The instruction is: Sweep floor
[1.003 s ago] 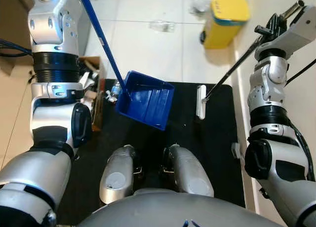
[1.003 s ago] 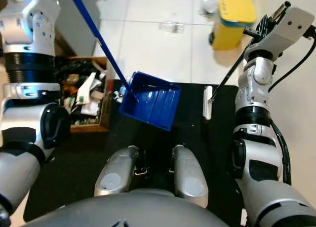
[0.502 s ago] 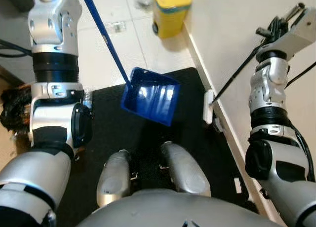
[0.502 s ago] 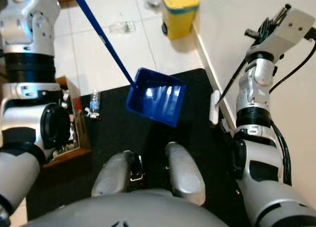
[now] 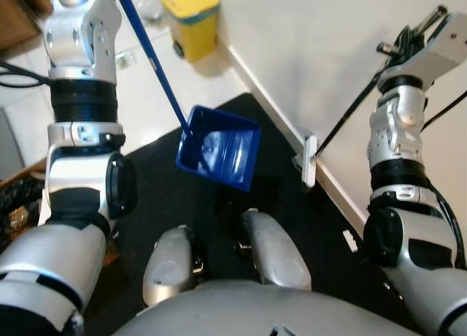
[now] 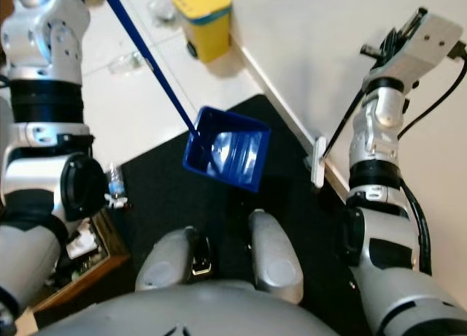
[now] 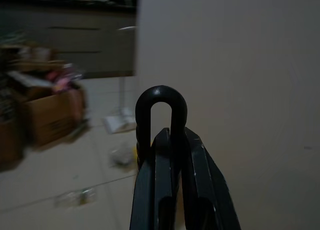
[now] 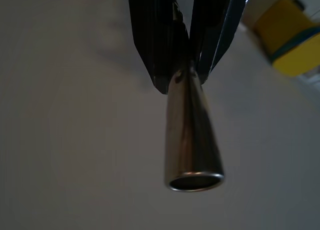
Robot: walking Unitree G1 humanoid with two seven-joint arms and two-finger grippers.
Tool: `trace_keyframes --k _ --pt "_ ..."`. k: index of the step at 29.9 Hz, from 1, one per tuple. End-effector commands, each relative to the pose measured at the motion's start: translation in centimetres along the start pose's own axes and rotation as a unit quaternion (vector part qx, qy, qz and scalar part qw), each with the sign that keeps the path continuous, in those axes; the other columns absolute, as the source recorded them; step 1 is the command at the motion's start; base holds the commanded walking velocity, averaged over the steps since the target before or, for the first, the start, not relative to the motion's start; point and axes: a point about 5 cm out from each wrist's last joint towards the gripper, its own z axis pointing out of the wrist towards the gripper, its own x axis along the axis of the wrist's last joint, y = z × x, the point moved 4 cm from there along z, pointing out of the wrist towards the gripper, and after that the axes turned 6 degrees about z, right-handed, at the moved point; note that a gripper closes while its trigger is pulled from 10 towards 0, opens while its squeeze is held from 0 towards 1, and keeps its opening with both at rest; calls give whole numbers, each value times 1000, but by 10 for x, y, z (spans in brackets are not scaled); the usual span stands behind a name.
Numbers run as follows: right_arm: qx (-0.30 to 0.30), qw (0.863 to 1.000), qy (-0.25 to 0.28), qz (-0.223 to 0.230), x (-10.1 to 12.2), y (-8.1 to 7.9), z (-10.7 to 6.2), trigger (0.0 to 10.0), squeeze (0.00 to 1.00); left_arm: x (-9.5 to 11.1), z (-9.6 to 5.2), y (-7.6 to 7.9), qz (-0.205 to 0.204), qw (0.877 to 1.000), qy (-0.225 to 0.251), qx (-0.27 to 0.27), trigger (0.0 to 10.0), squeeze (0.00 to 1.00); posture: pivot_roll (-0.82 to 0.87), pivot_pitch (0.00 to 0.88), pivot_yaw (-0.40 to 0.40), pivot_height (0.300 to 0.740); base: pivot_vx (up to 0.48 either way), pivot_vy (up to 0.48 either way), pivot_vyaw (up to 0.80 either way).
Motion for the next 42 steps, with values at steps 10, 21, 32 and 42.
trace_keyframes --k 10,21,32,42 --pt "6 1000 17 -2 10 -3 3 10000 0 1 1 -1 -3 1000 8 3 10000 0 122 0 -14 740 0 0 -774" --pt "6 1000 16 -2 9 -3 3 10000 0 -1 1 -3 -3 1000 6 6 10000 0 121 0 -14 740 0 0 -775" --pt "5 1000 11 -5 6 -2 2 10000 0 -1 1 -4 -1 1000 7 8 10000 0 122 0 -15 740 0 0 -775" --pt "6 1000 8 -6 4 -2 2 10000 0 -12 4 -20 28 999 -6 34 10000 0 122 0 -14 740 0 0 -775"
